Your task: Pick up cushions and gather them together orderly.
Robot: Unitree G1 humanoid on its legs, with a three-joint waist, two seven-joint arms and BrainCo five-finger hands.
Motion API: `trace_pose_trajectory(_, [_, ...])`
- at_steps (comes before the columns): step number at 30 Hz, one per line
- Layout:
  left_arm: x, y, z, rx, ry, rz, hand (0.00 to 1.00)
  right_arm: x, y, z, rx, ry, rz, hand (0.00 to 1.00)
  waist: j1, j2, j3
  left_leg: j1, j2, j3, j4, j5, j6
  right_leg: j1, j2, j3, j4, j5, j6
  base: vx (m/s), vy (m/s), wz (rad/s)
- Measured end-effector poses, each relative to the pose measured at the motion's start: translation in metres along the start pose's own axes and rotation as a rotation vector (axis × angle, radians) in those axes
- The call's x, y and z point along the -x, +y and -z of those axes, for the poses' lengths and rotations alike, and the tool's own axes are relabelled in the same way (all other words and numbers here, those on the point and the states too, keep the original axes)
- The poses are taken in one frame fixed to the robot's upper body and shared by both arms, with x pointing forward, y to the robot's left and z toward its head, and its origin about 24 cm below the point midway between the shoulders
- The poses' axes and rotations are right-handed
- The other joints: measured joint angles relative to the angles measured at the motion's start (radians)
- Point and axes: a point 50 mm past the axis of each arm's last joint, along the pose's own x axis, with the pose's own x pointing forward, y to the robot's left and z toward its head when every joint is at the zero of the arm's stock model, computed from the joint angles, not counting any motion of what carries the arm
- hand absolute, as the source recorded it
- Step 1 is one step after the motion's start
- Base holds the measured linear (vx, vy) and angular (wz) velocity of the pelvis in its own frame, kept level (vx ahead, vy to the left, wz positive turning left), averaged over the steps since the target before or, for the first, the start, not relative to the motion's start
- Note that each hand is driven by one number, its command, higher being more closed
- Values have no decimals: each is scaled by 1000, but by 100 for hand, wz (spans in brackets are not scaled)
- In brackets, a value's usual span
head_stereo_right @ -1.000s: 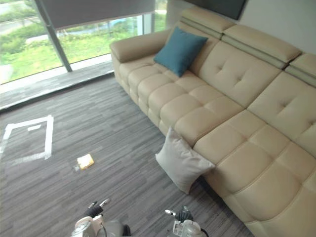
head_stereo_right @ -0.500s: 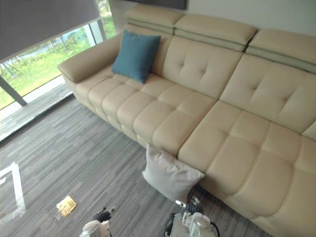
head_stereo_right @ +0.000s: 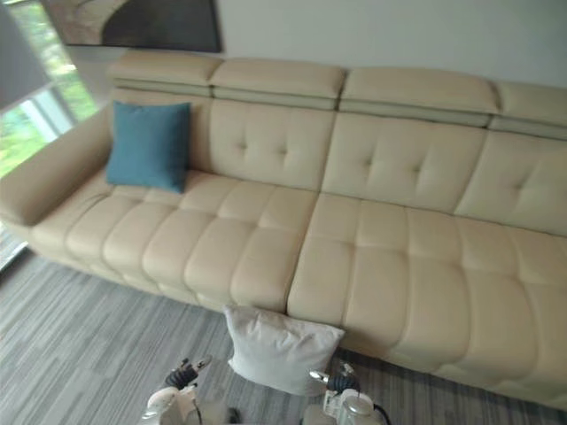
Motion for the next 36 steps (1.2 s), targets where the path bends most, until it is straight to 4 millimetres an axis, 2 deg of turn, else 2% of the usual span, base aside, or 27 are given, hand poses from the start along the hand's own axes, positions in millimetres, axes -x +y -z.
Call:
trace_pose_trajectory(4, [-1, 0, 3, -18, 28, -2, 0, 0, -1, 1, 1, 3, 3, 0, 0, 3, 2, 62, -26, 46, -39, -3, 8, 13, -19, 41, -20, 19, 13, 102, 138, -46])
trace_pose_trajectory(7, [-2, -1, 2, -16, 25, -4, 0, 0, -2, -1, 3, 1, 12, 0, 6, 5, 5, 75, -19, 98, -63, -6, 12, -34, -10, 52, 5, 32, 29, 18, 32, -53])
trace_pose_trajectory(9, [-3, -3, -3, -6, 12, -15, 0, -2, -4, -8, 10, -17, 28, 0, 13, 19, 23, 70, -3, 136, -82, -5, 12, -82, 6, 34, 34, 63, 28, -48, -11, -66])
trace_pose_trajectory(11, [-4, -4, -8, 1, -1, -28, 0, -5, -4, -20, 16, -47, 38, 0, 11, 23, 50, 44, 0, 149, -80, -2, 19, -133, 9, 12, 59, 78, 20, -79, -29, -42])
trace_pose_trajectory(14, [-7, -13, -27, 35, -54, -30, 0, -7, -15, -35, 22, -89, 87, 0, 6, 21, 98, -57, 3, 132, -2, -1, 20, -220, -2, -14, 100, 80, 17, -153, -72, 1])
trace_pose_trajectory(15, [-8, -16, -39, 45, -90, -29, 0, -8, -18, -44, 19, -116, 100, 0, 6, 19, 124, -108, 7, 118, 44, -1, 21, -258, -8, -28, 123, 80, 16, -153, -65, 14])
trace_pose_trajectory(17, [-9, -20, -67, 111, -175, -34, 0, -10, -21, -66, -14, -179, 124, 0, 5, 17, 169, -226, 16, 91, 150, -12, 35, -350, -10, -49, 183, 74, 6, -253, -74, 17])
trace_pose_trajectory(19, [-9, -23, -89, 171, -245, -38, 0, -8, -22, -95, -33, -274, 134, 0, 3, 23, 189, -336, 30, 61, 240, -50, 38, -444, -9, -71, 236, 55, -18, -300, -67, 10])
trace_pose_trajectory(20, [-8, -23, -105, 192, -288, -36, 0, -7, -19, -117, -42, -342, 123, 0, 3, 23, 216, -401, 44, 51, 305, -68, 36, -500, -7, -76, 286, 47, -22, -261, -39, 0])
trace_pose_trajectory(21, [-8, -23, -111, 205, -305, -33, 0, -5, -18, -126, -51, -374, 117, 0, 3, 23, 224, -434, 49, 45, 337, -75, 37, -529, -6, -77, 309, 43, -26, -396, -51, 4])
trace_pose_trajectory(23, [-4, -25, -141, 238, -391, -27, 0, 2, -15, -164, -64, -493, 103, 0, -2, 21, 252, -559, 63, 22, 431, -87, 36, -637, -7, -88, 380, 36, -28, -390, -56, 15])
trace_pose_trajectory(24, [-3, -25, -148, 248, -410, -24, 0, 4, -13, -172, -67, -518, 99, 0, -2, 18, 257, -581, 66, 21, 442, -89, 36, -659, -8, -89, 389, 38, -29, -301, -39, 7])
trace_pose_trajectory(26, [2, -19, -175, 264, -496, -29, 0, 16, -4, -207, -70, -634, 78, 0, 0, 17, 284, -689, 81, 1, 483, -88, 39, -753, -9, -114, 406, 43, -30, -281, -21, -9])
trace_pose_trajectory(27, [4, -16, -183, 270, -516, -37, 0, 19, -1, -216, -67, -664, 70, 0, 1, 17, 285, -726, 88, -1, 492, -84, 45, -787, -14, -122, 429, 47, -38, -230, -55, 5])
trace_pose_trajectory(28, [9, -13, -200, 287, -565, -41, 0, 25, -1, -231, -71, -712, 69, 0, 0, 17, 292, -793, 98, -1, 533, -79, 52, -848, -28, -125, 544, 37, -50, -152, -117, 26])
trace_pose_trajectory(29, [14, -12, -216, 293, -615, -36, 0, 30, -1, -243, -73, -751, 73, 0, 0, 13, 302, -844, 101, -5, 571, -78, 49, -872, -29, -121, 564, -17, -51, -133, -136, 24])
trace_pose_trajectory(30, [23, -11, -236, 298, -682, -38, 0, 38, 1, -262, -80, -803, 64, 0, 4, 23, 333, -906, 110, -28, 618, -75, 43, -925, -23, -130, 601, -24, -51, -203, -133, 8])
trace_pose_trajectory(32, [38, -8, -272, 292, -786, -37, 0, 59, 10, -302, -92, -921, 36, 0, 5, 18, 376, -1012, 115, -43, 664, -69, 34, -1033, -24, -138, 651, -23, -52, -224, -83, -2])
trace_pose_trajectory(34, [54, -15, -303, 302, -871, -16, 0, 83, 15, -333, -102, -1038, 23, 0, 5, 17, 398, -1121, 118, -58, 708, -68, 32, -1140, -26, -144, 698, -22, -53, -138, -52, 8])
trace_pose_trajectory(35, [56, -17, -307, 303, -881, -11, 0, 85, 16, -336, -104, -1049, 22, 0, 5, 16, 402, -1133, 118, -59, 714, -68, 32, -1152, -26, -144, 705, -22, -53, -102, -35, 6])
trace_pose_trajectory(36, [68, -25, -324, 299, -929, 14, 0, 96, 19, -350, -125, -1091, 14, 0, 4, 15, 408, -1192, 125, -67, 750, -59, 30, -1210, -27, -147, 742, -22, -53, -71, -22, 2])
